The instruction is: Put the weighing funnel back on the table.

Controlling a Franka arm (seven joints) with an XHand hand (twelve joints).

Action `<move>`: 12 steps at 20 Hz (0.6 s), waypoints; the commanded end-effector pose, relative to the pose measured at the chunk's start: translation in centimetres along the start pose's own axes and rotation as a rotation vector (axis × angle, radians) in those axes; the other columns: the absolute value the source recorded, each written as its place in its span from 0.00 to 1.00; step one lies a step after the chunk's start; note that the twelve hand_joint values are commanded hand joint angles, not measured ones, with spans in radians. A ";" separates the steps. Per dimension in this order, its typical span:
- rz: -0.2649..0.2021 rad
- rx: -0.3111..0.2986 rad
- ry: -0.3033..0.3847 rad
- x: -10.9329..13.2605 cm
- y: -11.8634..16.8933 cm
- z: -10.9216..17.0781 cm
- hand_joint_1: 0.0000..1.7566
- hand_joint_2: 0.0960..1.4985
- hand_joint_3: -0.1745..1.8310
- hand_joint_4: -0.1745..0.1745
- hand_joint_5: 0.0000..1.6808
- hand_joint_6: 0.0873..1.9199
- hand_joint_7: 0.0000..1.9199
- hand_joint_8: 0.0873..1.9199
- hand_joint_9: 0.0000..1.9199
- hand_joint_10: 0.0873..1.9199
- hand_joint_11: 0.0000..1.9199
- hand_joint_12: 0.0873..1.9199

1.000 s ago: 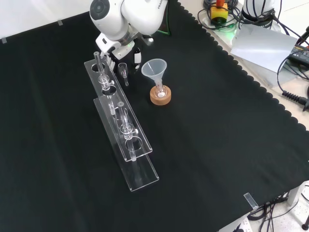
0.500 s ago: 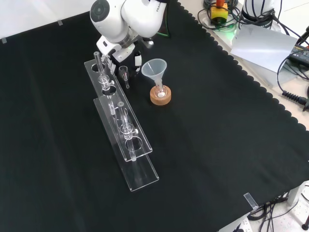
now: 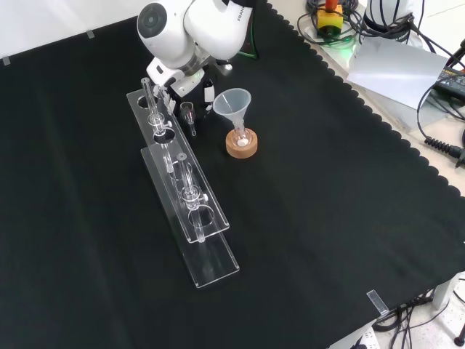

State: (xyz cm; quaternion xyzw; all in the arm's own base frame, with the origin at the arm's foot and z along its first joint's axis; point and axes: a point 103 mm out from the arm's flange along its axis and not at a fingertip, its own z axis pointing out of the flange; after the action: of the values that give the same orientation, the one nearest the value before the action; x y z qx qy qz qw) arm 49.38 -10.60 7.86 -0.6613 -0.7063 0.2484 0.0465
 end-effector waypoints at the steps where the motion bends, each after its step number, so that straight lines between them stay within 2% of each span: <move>1: 0.014 0.007 -0.021 0.1 0.0 0.4 0.62 0.43 0.47 0.83 0.65 0.52 0.48 0.35 0.58 0.19 0.32 0.61; 6: 0.025 0.018 0.000 0.0 -0.1 0.5 0.62 0.46 0.43 0.77 0.64 0.51 0.46 0.36 0.57 0.19 0.32 0.60; 8: -0.010 0.015 0.023 -0.1 0.0 0.5 0.62 0.49 0.39 0.76 0.63 0.51 0.44 0.37 0.56 0.20 0.32 0.60; 12: -0.005 0.006 0.022 -0.6 0.0 0.7 0.60 0.58 0.27 0.78 0.60 0.50 0.40 0.38 0.53 0.21 0.31 0.61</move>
State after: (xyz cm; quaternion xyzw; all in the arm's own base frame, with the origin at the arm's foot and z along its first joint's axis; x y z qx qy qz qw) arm 49.21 -10.88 7.44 -0.6624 -0.7042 0.2499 0.0536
